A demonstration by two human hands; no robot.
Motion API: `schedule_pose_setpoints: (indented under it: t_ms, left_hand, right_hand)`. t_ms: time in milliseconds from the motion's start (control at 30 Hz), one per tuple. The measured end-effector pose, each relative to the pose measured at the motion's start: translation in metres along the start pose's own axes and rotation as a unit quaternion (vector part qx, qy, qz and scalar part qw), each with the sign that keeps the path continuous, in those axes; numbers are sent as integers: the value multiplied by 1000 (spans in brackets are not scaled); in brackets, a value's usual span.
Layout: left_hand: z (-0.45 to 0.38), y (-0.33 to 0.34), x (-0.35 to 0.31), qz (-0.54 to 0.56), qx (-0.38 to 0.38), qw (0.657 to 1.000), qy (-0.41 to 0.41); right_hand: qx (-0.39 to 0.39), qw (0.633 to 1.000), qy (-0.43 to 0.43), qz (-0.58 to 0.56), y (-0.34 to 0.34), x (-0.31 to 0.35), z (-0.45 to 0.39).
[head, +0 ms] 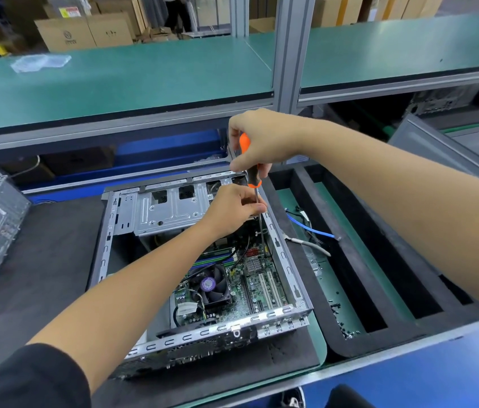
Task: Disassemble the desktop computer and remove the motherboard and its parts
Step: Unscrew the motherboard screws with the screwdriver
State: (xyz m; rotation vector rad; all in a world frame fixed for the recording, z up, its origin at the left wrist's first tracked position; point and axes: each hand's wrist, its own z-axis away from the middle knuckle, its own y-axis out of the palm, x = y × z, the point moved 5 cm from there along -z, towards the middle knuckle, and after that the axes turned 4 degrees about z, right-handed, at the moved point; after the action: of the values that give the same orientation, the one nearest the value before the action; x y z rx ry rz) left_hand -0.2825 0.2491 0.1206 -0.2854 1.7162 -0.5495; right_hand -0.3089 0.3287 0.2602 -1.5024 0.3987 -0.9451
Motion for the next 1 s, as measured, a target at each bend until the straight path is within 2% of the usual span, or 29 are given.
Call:
schedule_pose_setpoints:
  t_ms: [100,267,633,833,1000]
  left_hand:
    - [0,-2,2,6,-2,1000,-3]
    - [1,-4,5,21,-2,1000,-15]
    - [3,-11,3,28,4,1000,7]
    - [12,-11,19,-12,62,998,-8]
    - [22,-5,45,-115,148,981,-51]
  right_hand:
    - [-27,999,-6,28,-4,2,1]
    - [-21,998,-1,54,1,2,-1]
    - [-36,999,-10,28,-4,7,-3]
    - [-58,998,-2,-1,-16,10,-3]
    - [-70,997,2,-29,-29,12,-3]
